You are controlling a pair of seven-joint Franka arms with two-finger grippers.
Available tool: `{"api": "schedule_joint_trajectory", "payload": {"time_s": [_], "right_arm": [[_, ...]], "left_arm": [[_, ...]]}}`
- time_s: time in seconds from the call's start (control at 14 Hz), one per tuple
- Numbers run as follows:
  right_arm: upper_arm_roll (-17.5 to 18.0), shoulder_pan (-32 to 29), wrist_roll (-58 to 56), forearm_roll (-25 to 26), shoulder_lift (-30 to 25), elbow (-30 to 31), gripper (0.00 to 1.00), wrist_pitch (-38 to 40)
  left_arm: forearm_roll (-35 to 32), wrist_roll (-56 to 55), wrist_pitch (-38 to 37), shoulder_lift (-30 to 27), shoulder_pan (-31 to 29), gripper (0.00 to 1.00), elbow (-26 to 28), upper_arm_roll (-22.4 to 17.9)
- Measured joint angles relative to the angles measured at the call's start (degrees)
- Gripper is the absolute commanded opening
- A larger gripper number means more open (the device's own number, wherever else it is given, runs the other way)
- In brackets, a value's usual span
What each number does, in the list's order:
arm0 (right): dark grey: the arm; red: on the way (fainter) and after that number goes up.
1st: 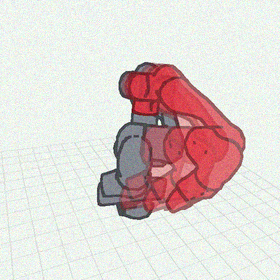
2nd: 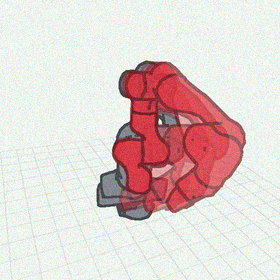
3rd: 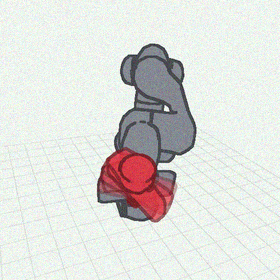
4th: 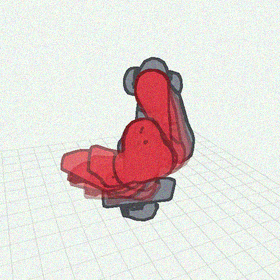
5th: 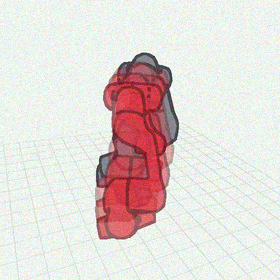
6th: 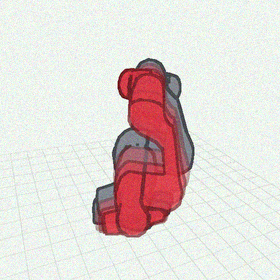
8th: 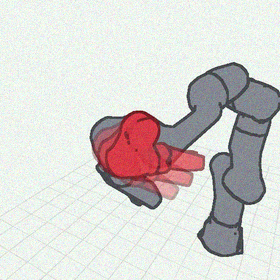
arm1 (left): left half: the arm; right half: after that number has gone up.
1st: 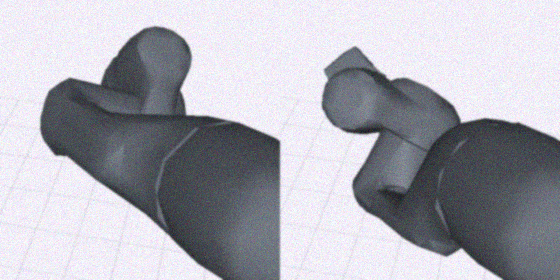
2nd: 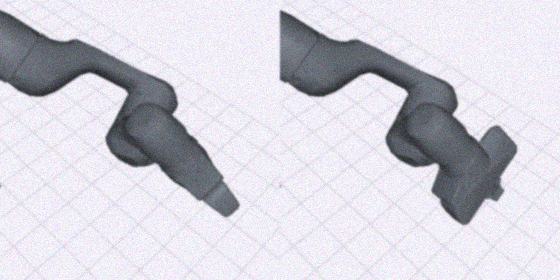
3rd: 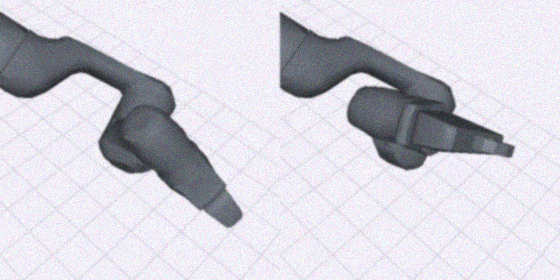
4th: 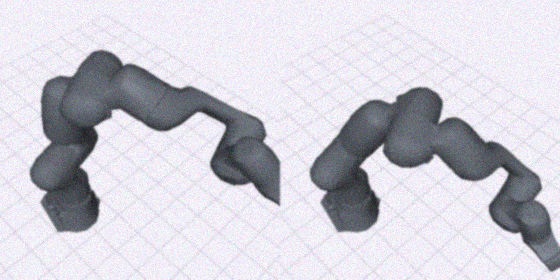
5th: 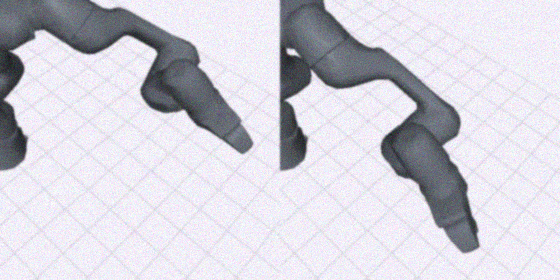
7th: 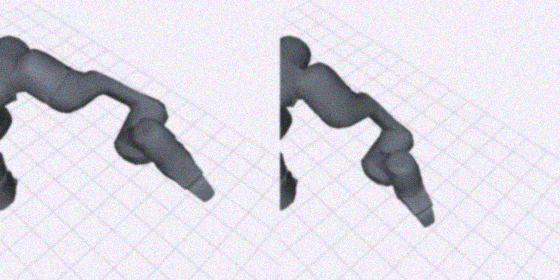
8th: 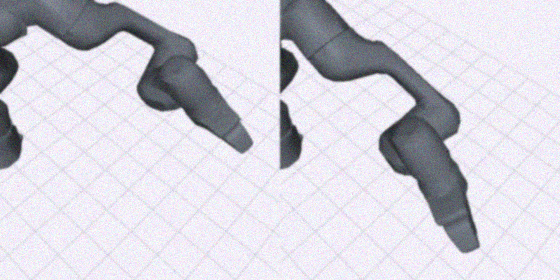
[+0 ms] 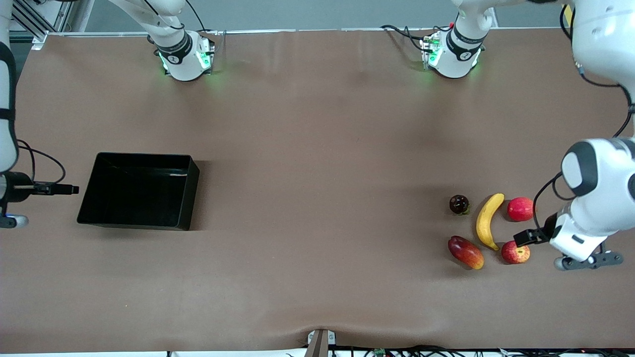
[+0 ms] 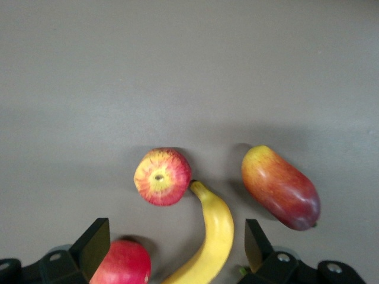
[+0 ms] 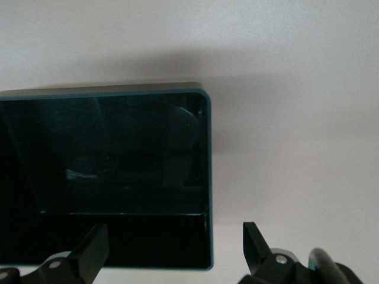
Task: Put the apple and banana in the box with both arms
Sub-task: 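Reach the right gripper to the box rim while the left gripper reaches the apple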
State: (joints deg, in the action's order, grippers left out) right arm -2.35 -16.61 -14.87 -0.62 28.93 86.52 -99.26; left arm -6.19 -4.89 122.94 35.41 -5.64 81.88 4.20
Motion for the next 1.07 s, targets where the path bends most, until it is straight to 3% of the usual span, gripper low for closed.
{"api": "schedule_joint_trajectory", "payload": {"time_s": [0.14, 0.29, 0.43, 0.64, 0.79, 1.07], "right_arm": [[-0.01, -0.2, -1.21, 0.91, 0.32, 3.51, 1.0, -4.54], [-0.06, -1.11, -3.95, 1.03, 0.34, 7.29, 0.88, -9.02], [-0.07, -2.15, -7.03, 1.04, 0.34, 10.21, 0.62, -13.01], [-0.08, -2.92, -9.64, 1.04, 0.35, 14.67, 0.12, -18.39], [-0.02, -2.92, -9.84, 1.04, 0.35, 16.54, 0.0, -19.46], [0.28, -2.91, -9.8, 1.03, 0.22, 17.06, 0.0, -19.48]], "left_arm": [[-0.05, 3.63, 3.32, 3.32, -0.07, 1.0, -1.75, -1.21], [-0.05, 6.27, 5.75, 5.7, -0.47, 1.0, -2.35, -1.78], [-0.06, 7.61, 6.28, 7.09, -0.44, 1.0, -2.45, -1.79], [-0.08, 15.3, 6.46, 7.62, 0.11, 1.0, -2.58, -1.72], [-0.08, 20.86, 6.45, 7.66, 0.08, 1.0, -2.59, -1.73], [-0.16, 26.66, 6.43, 8.53, 0.03, 1.0, -2.24, -1.79]]}}
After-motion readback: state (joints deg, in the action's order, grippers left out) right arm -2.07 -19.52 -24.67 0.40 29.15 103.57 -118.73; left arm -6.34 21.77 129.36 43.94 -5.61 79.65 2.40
